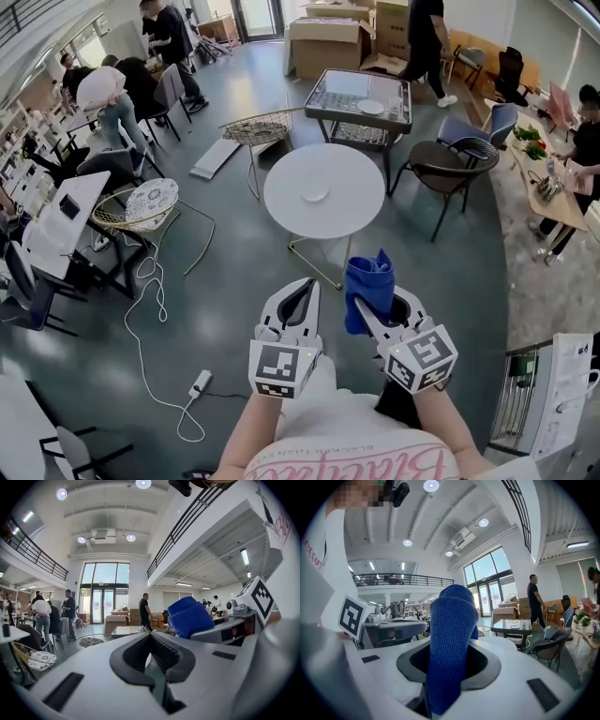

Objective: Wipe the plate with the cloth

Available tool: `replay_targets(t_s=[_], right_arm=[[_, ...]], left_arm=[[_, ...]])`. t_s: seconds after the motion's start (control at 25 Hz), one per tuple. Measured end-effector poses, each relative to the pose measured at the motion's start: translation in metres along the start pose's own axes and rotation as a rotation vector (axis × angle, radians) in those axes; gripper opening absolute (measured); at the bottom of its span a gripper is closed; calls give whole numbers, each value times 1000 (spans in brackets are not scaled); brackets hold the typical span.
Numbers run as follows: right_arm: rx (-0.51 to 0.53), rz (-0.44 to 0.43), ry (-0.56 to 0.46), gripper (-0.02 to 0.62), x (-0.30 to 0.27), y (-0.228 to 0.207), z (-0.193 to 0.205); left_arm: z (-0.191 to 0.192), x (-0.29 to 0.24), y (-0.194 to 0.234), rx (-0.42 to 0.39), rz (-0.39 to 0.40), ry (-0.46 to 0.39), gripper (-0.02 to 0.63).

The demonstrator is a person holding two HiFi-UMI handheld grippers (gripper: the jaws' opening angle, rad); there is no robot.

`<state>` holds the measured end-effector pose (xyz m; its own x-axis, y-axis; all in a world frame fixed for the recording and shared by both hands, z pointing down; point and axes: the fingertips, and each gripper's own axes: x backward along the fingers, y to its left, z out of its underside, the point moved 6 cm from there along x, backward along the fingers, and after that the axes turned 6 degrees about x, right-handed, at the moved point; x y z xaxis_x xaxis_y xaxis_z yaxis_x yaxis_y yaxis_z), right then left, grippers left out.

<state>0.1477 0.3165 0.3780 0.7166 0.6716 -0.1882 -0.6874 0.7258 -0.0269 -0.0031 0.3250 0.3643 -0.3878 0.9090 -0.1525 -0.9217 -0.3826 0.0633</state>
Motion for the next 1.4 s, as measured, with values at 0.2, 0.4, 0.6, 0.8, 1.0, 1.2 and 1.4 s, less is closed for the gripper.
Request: replay_targets(t_s=[0.2,0.4,0.6,0.8,1.0,1.2,1.4], right_arm=[[13,-4,5,146,-60,-21,-11],[13,4,17,146,-112,-45,-19],[15,47,33,146,-156,-62,-27],[16,76,61,146,-187,-76,-28],[15,96,87,146,-208,-99,-29],[-1,92,100,146,-231,-126,-30],[-10,69,110,146,-265,-161,-32]], left_arm=[[-6,-41,49,0,-1,4,6],[-12,-85,91,3,-2,9,6],[-18,-116,132,8,23,11,6],[-12,-146,160,24,56,30,6],[-11,-178,180,48,64,45,6],[-11,-207,194,66,56,54,6],[-7,-246,212,48,27,94,6]])
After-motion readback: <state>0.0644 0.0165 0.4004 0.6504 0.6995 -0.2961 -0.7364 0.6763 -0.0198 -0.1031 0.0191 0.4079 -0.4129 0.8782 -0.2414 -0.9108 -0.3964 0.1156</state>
